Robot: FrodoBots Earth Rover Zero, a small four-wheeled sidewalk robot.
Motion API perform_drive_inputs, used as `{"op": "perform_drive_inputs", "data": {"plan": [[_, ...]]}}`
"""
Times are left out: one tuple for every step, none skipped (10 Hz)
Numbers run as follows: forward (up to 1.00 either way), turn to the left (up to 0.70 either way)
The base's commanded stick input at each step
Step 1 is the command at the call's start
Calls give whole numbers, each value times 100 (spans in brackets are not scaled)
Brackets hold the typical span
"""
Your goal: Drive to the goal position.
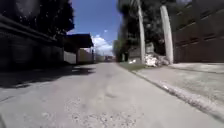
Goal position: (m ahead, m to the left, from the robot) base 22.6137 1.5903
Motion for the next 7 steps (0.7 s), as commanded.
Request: {"op": "perform_drive_inputs", "data": {"plan": [[100, 0], [100, 0], [100, 0], [100, 0], [100, 0], [100, 0], [100, 0]]}}
